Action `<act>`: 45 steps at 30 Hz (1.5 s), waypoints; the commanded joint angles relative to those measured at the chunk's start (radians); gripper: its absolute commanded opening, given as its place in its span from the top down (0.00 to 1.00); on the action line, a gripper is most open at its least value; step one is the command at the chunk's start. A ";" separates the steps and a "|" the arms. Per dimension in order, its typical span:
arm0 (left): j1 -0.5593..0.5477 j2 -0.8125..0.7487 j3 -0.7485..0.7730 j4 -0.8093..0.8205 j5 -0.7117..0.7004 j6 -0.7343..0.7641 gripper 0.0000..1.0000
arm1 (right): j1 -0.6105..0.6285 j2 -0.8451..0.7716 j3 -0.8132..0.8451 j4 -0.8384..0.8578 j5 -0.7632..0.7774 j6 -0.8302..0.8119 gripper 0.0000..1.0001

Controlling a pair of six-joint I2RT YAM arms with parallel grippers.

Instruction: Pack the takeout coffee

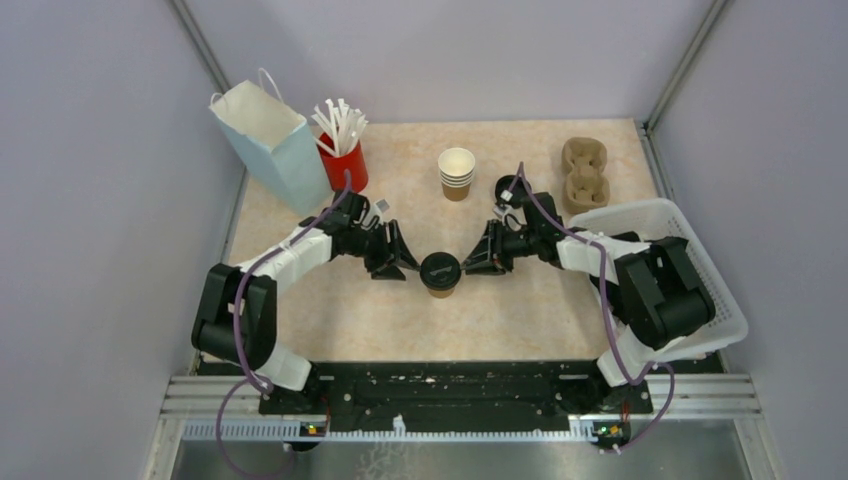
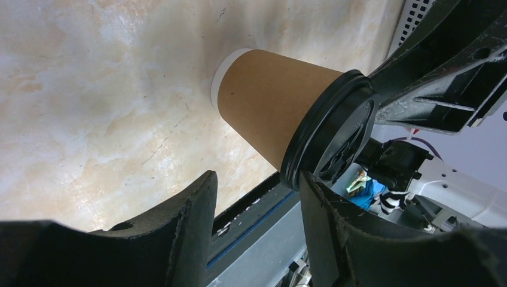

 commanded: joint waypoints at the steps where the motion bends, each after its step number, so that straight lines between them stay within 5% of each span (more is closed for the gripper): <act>1: 0.000 0.024 0.012 0.051 0.025 0.015 0.41 | 0.017 0.005 0.030 0.053 -0.020 0.001 0.69; 18: -0.028 0.048 0.021 0.058 0.003 0.016 0.41 | 0.023 0.044 0.035 0.026 0.025 -0.006 0.74; 36: -0.037 0.081 -0.010 -0.086 -0.232 0.085 0.45 | 0.023 0.099 0.047 -0.247 0.311 -0.099 0.73; 45: -0.036 0.013 0.182 -0.163 -0.182 0.086 0.41 | 0.023 0.037 0.194 -0.262 0.163 -0.094 0.70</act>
